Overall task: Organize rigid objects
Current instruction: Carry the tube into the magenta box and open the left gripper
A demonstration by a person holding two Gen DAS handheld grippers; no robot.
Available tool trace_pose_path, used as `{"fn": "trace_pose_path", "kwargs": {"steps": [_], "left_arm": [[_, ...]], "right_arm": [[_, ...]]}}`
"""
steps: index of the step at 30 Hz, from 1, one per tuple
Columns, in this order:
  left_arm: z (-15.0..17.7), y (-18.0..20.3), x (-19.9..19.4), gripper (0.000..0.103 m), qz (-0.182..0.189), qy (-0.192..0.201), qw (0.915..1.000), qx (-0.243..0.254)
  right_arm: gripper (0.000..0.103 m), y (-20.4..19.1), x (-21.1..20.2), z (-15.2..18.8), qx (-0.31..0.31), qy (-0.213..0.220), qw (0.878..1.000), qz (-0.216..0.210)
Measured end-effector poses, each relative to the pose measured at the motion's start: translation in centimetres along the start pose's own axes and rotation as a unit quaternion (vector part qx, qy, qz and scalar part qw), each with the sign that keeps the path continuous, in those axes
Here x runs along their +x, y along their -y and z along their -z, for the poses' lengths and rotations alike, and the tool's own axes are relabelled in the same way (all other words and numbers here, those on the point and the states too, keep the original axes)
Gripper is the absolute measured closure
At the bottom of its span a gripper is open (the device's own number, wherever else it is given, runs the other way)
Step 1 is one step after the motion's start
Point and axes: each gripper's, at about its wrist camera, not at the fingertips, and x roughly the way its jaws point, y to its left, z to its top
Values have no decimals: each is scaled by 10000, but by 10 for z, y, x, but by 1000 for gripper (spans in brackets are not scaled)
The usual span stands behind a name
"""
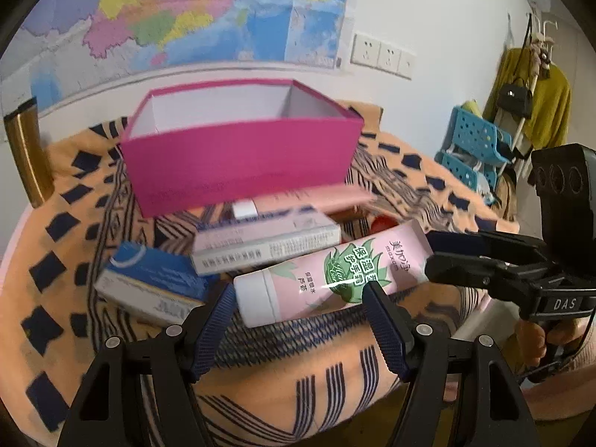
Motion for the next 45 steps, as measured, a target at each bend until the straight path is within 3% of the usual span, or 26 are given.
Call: {"fn": "trace_pose_path", "kwargs": {"steps": [8,16,21,29,45], "left_arm": [[-42,-21,-11,31,-120,336,9993,-145],[-93,-36,-12,31,-529,749,9958,-1],[-122,-52,1,31,-714,800,9942,-57],[-145,-80,39,31,-1009,548,9932,-189],[-151,-109,97,34,-1279,-141,9912,-312]], "right_arm": [[48,-8,3,-52,-455,444,9980,-63],[48,-3,25,-111,-598,735,9954,-138],[48,7,43,-147,-570,785,9952,-160],[48,26,88,-180,-365,534,9978,-156],[48,56,163,-187,-89,-366,9993,76]]}}
